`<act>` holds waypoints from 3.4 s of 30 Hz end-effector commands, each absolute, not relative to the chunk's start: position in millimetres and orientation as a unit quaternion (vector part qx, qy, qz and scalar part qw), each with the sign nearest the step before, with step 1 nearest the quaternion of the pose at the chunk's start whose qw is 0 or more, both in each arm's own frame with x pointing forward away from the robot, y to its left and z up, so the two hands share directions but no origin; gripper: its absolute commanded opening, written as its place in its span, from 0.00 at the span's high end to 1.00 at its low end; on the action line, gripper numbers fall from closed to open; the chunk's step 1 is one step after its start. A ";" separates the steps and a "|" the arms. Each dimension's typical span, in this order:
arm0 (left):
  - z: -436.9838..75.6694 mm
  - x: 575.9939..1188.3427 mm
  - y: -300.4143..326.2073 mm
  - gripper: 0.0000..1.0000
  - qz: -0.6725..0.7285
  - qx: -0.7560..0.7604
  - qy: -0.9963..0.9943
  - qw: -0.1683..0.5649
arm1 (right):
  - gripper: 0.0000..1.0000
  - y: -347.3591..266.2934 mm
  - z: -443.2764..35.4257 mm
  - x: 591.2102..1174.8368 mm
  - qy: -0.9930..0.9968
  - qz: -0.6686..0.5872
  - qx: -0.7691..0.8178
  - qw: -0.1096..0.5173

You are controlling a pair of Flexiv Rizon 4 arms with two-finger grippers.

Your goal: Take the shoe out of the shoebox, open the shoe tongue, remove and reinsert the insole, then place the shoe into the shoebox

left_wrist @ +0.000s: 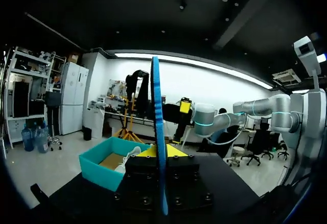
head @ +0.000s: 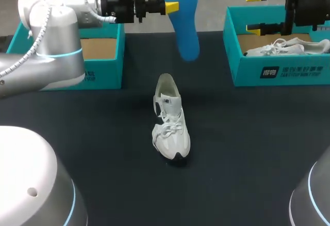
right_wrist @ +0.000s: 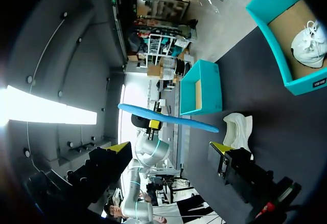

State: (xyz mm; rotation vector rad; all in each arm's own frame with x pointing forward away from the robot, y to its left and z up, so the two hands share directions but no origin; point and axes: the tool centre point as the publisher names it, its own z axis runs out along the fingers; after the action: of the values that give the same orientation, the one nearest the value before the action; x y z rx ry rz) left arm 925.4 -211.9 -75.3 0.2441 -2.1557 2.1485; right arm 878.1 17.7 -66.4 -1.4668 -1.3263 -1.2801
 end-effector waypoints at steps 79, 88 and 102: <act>-118.6 923.3 -249.4 1.00 0.512 0.433 -0.502 0.546 | 0.00 117.1 -28.3 886.7 -0.717 -0.110 -0.687 -0.048; -123.7 916.7 -253.0 1.00 0.517 0.438 -0.495 0.544 | 0.00 115.9 -31.3 890.8 -0.698 -0.092 -0.710 -0.028; -123.7 919.5 -253.1 1.00 0.518 0.438 -0.493 0.545 | 0.00 126.4 -32.2 892.3 -0.702 -0.081 -0.708 -0.020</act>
State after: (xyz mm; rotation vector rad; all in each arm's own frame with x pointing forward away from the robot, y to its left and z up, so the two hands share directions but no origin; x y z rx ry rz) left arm 919.0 -252.8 -123.6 1.0393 -1.1690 1.2285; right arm 888.2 125.4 -33.0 -2.2558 -2.2355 -0.2685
